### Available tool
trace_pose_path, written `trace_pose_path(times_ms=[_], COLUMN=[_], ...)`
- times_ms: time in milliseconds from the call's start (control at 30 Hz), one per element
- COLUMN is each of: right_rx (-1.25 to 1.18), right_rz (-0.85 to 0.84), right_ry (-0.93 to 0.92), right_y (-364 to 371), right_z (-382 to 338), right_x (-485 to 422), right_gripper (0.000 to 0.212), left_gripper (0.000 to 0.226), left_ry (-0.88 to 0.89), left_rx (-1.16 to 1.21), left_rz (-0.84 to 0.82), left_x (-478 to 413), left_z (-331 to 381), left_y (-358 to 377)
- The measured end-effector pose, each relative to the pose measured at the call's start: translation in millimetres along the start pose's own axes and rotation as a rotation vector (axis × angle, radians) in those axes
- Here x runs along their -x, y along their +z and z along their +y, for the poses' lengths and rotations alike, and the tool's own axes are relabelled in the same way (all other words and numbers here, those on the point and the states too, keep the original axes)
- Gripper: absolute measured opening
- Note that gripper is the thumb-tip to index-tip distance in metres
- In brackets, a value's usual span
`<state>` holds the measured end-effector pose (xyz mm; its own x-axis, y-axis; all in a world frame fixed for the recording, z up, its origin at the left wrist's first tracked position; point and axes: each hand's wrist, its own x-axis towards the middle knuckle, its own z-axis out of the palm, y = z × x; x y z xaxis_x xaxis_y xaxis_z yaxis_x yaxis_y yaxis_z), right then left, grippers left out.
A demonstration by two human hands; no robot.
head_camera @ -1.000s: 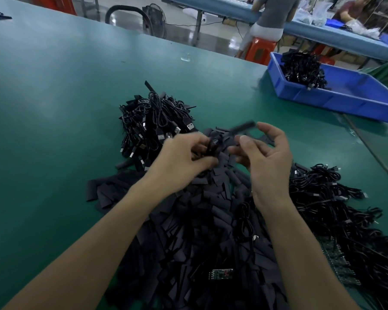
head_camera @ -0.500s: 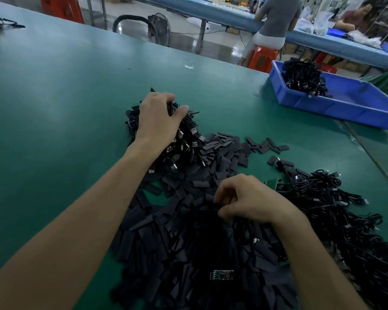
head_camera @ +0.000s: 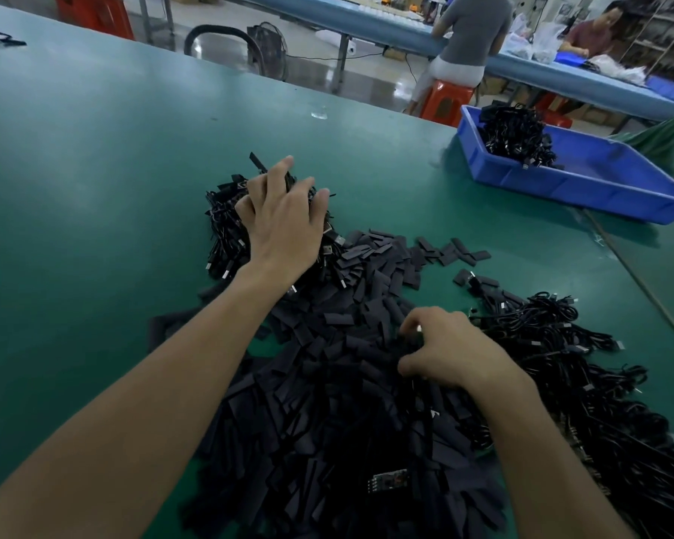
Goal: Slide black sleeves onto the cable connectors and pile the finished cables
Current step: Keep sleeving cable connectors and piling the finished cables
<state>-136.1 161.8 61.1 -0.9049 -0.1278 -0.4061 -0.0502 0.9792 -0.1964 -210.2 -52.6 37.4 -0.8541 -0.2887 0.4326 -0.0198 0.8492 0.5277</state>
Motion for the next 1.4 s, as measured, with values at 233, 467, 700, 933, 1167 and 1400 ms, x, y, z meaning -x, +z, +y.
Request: trace_pose_path(times_ms=[233, 467, 700, 933, 1167, 1400], right_rx=[-0.768, -1.54, -1.57, -1.692, -1.086, -0.091], right_rz=[0.226, 0.35, 0.304, 0.217, 0.206, 0.402], right_ry=[-0.154, -0.131, -0.016, 0.039, -0.034, 0.065], right_y=[-10.9, -24.1, -7.2, 1.8, 8.8, 30.9], right_z=[2.3, -3.1, -13.2, -22.4, -16.6, -5.2], right_x=[-9.7, -12.3, -17.8, -19.4, -23.3, -39.2], right_gripper=[0.012, 0.016, 0.013, 0.016, 0.026, 0.024], left_gripper=[0.031, 0.04, 0.062, 0.037, 0.025, 0.022], left_ry=[0.098, 0.069, -0.166, -0.187, -0.037, 0.106], left_rx=[0.125, 0.882, 1.34, 1.537, 1.382, 1.162], left_rz=[0.329, 0.101, -0.249, -0.211, -0.053, 0.103], left_x=[17.2, 55.6, 62.8, 60.8, 57.3, 43.5], left_z=[-0.9, 5.6, 22.9, 19.1, 14.7, 9.9], left_y=[-8.3, -11.1, -22.5, -25.6, -33.1, -55.9])
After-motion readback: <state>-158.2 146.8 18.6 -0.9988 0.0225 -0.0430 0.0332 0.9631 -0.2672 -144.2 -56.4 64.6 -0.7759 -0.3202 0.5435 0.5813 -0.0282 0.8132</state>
